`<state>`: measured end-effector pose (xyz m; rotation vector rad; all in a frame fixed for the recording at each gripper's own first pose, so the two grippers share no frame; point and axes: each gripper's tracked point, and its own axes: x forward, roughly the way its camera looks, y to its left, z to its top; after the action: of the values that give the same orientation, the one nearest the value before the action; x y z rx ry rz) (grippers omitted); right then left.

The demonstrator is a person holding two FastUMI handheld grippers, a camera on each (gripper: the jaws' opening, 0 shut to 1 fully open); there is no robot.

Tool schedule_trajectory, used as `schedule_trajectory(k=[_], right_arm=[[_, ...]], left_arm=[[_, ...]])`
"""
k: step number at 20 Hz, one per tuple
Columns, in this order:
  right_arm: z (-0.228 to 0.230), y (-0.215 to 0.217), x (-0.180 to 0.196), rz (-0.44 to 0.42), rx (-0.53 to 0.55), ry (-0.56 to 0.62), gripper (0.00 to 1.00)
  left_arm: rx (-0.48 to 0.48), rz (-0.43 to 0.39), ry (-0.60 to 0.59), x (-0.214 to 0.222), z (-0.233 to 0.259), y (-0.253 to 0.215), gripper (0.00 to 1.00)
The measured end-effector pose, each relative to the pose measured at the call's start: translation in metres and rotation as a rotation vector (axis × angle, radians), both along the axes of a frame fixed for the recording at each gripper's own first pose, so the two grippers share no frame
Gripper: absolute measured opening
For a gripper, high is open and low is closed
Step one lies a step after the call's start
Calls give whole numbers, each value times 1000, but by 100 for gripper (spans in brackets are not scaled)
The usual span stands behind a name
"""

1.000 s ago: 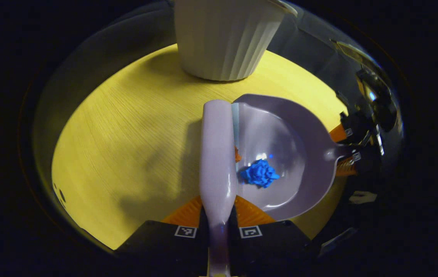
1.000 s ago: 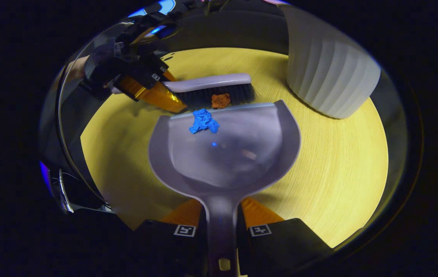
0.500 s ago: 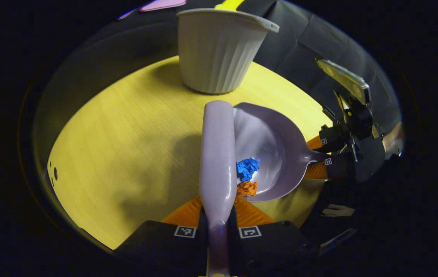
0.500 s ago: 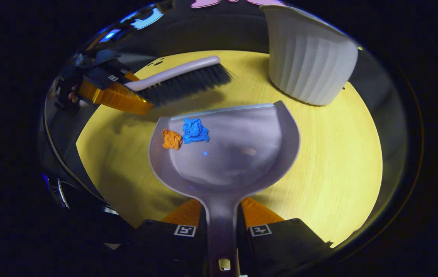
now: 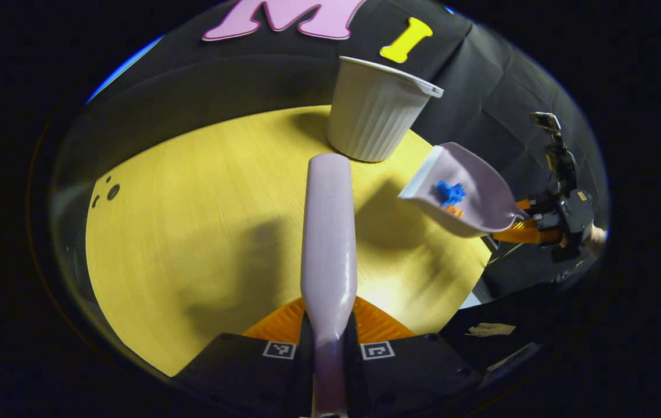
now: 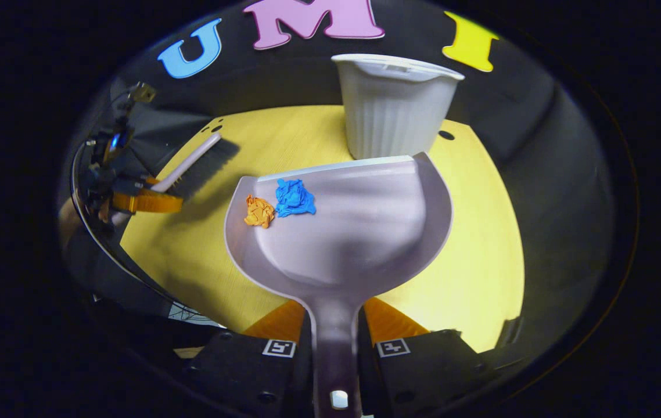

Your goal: Pick up the small broom and dustpan from the desktop, sweep the trash into the dustpan with the broom, and then empty the trash into the garbage bin.

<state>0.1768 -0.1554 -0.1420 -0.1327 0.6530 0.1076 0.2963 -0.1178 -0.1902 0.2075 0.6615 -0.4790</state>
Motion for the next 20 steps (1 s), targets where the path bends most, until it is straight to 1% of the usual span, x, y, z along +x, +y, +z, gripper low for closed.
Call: schedule_trajectory(k=[3,4,5,6,7,8,9,10,11,12,13,14,15,16,17,18,19,20], right_arm=[[18,3,14,-23,-49,-38,35],[23,5,19,-31,-39,-47,35],[27,11,27,-38,-12,-57,35],[30,19,31,-42,20,-62,35],[36,24,42,-50,24,-85,35],[47,11,54,-74,-25,-128,35],[57,0,55,-85,-34,-152,35],[70,-2,60,-95,-17,-183,36],[78,-1,67,-102,-6,-204,35],[88,-2,76,-107,-6,-227,35],[96,-3,89,-110,-13,-250,36],[104,-5,110,-114,-37,-286,35],[113,-8,132,-120,-63,-306,35],[115,-8,145,-128,-72,-309,35],[115,-7,167,-141,-89,-301,36],[114,-8,185,-148,-112,-293,35],[106,-12,208,-158,-172,-270,35],[98,-15,217,-160,-229,-248,35]], left_arm=[[-56,38,1,2,-31,13,26],[-68,45,2,1,-30,16,29],[-82,52,3,0,-28,17,26],[-94,61,5,-1,-25,18,26],[-108,73,3,-1,-23,20,26],[-146,97,1,-1,-22,18,26],[-181,108,6,-2,-22,19,26],[-223,122,17,-7,-23,19,26],[-240,136,20,-11,-25,21,26],[-246,151,24,-14,-27,23,29],[-249,170,24,-15,-27,27,26],[-253,197,21,-17,-27,35,29],[-254,235,10,-16,-25,48,26],[-254,264,-6,-15,-21,60,29],[-260,285,-16,-16,-19,68,29],[-266,303,-24,-18,-18,71,26],[-285,328,-30,-21,-16,77,26],[-299,354,-33,-25,-18,84,26]])
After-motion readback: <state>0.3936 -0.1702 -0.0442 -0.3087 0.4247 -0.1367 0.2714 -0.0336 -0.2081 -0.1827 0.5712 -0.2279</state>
